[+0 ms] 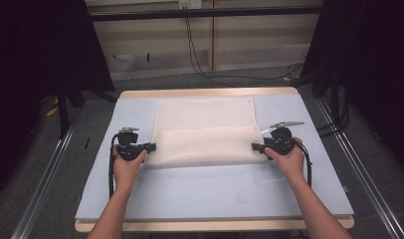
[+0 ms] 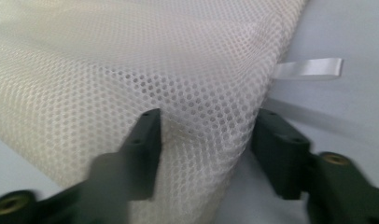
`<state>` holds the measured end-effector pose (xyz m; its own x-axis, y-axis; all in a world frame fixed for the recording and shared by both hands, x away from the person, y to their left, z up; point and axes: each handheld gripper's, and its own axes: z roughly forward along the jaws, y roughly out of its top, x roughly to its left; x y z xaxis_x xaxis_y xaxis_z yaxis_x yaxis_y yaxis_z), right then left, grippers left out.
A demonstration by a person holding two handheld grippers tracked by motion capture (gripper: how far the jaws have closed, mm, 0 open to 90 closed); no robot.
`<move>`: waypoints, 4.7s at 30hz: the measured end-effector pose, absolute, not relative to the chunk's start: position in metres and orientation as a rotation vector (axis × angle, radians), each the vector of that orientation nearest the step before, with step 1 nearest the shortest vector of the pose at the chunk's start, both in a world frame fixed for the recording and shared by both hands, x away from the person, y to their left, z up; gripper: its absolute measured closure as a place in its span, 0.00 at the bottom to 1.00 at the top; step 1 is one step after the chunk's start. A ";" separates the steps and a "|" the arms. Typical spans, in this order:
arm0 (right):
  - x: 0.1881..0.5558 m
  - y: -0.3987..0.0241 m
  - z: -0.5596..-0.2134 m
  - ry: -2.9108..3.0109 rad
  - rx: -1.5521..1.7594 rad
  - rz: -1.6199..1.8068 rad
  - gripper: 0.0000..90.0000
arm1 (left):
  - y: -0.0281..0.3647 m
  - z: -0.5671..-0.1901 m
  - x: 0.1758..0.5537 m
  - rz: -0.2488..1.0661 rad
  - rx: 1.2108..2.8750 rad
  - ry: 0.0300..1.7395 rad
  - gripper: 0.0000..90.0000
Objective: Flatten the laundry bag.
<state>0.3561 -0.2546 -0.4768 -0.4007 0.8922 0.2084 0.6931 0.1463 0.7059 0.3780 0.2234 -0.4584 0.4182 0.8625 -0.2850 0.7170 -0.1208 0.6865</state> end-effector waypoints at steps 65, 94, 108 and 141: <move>0.250 -0.281 -0.478 2.303 1.218 1.296 0.91 | 0.256 -0.462 0.286 0.109 1.906 1.210 0.90; 0.248 -0.295 -0.480 2.354 1.216 1.260 0.85 | 0.278 -0.462 0.286 0.115 1.910 1.284 0.84; 0.246 -0.304 -0.477 2.366 1.216 1.232 0.85 | 0.275 -0.463 0.297 0.119 1.883 1.292 0.87; 0.252 -0.291 -0.479 2.314 1.238 1.270 0.69 | 0.265 -0.468 0.293 0.111 1.951 1.317 0.66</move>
